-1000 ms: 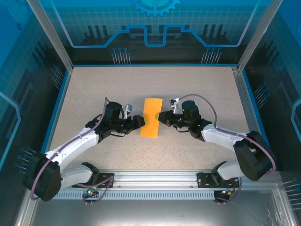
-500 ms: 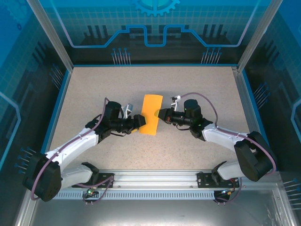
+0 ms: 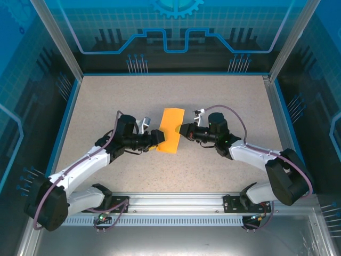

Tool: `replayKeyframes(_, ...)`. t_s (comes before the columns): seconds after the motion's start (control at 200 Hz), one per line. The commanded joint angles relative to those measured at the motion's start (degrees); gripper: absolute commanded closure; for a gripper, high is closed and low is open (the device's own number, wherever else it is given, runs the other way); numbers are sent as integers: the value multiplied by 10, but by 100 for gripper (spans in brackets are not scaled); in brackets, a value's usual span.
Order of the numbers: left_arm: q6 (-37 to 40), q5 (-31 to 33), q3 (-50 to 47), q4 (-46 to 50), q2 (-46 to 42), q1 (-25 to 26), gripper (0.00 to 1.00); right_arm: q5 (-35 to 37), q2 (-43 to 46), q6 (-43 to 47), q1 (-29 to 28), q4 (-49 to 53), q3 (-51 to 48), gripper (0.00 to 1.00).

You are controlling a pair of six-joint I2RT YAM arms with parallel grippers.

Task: Fold a paper plane with a square sheet of paper (pick it up from the middle)
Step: Fold the triangle a second time at the center of the table.

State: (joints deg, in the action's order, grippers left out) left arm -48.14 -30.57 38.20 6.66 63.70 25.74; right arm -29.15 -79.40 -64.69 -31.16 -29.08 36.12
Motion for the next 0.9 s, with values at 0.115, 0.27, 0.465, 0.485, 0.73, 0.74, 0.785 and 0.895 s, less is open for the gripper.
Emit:
replayKeyframes(0.115, -8, -25, 22, 13, -18, -4, 32, -5, 1, 10, 11, -3, -2, 99)
replayKeyframes(0.27, -8, -30, 32, 17, -28, -5, 32, -6, 4, 10, 14, -5, -8, 99)
replayKeyframes(0.465, -5, -45, 50, 26, -27, -6, 32, -14, 4, 10, 18, -10, -10, 99)
replayKeyframes(0.485, -6, -46, 51, 26, -27, -6, 32, -15, 4, 9, 19, -10, -9, 99)
replayKeyframes(0.73, -4, -53, 58, 37, -28, -12, 33, -20, 14, 7, 29, -15, -20, 99)
replayKeyframes(0.74, -4, -53, 58, 37, -28, -12, 33, -20, 15, 7, 30, -16, -20, 99)
replayKeyframes(0.785, -2, -54, 60, 41, -29, -16, 33, -23, 18, 7, 32, -16, -22, 99)
replayKeyframes(0.895, -9, -64, 58, 31, -29, -19, 36, -29, 21, 7, 35, -16, -21, 99)
